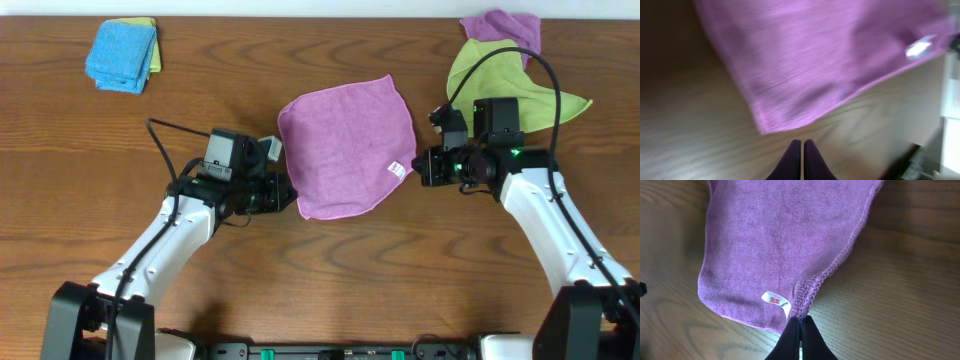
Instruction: Fold the cloth
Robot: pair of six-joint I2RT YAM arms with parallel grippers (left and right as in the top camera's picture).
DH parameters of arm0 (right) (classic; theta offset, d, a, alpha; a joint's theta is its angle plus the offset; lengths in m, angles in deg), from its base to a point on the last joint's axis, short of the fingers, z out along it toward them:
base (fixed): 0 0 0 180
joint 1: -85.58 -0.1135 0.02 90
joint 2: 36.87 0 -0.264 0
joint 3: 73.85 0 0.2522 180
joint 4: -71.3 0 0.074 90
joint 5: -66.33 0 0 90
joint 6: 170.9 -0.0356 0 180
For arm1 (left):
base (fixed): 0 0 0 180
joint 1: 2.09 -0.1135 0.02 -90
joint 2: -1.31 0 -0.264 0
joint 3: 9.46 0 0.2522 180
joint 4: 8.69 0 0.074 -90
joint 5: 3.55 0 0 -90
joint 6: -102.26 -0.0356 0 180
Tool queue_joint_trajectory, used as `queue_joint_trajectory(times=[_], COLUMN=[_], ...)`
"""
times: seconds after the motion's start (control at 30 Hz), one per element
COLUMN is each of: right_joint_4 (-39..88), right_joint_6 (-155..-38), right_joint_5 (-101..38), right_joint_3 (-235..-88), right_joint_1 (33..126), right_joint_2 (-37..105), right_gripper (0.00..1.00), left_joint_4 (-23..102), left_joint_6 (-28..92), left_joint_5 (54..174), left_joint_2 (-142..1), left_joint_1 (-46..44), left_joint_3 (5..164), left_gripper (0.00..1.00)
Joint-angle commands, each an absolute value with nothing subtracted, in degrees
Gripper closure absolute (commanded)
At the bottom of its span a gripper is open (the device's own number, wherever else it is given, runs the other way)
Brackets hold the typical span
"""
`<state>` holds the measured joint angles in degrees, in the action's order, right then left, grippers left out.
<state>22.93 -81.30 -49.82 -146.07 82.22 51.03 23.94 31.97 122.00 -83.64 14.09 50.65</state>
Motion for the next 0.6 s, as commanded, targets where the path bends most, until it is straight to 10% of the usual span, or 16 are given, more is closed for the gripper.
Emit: queue_joint_trajectory(times=[0.0,0.2,0.57], right_joint_4=[23.1,23.0,23.0], right_joint_6=[-82.2,-82.2,-82.6], right_joint_5=[-49.1,-49.1,-49.1], right_joint_3=[-147.0,-147.0,-147.0], right_joint_1=[81.8,81.8,81.8], right_joint_2=[50.6,50.6,50.6], right_gripper=[0.98,0.99,0.98], left_joint_4=[25.2,24.2,18.1], left_joint_6=[32.2,33.1,34.0], left_joint_5=[113.9,115.4,124.1], left_joint_2=[-83.4,-87.3,-93.2], left_joint_1=[14.0,14.0,14.0], left_joint_3=[50.5,50.4,50.4], left_gripper=[0.94,0.59,0.46])
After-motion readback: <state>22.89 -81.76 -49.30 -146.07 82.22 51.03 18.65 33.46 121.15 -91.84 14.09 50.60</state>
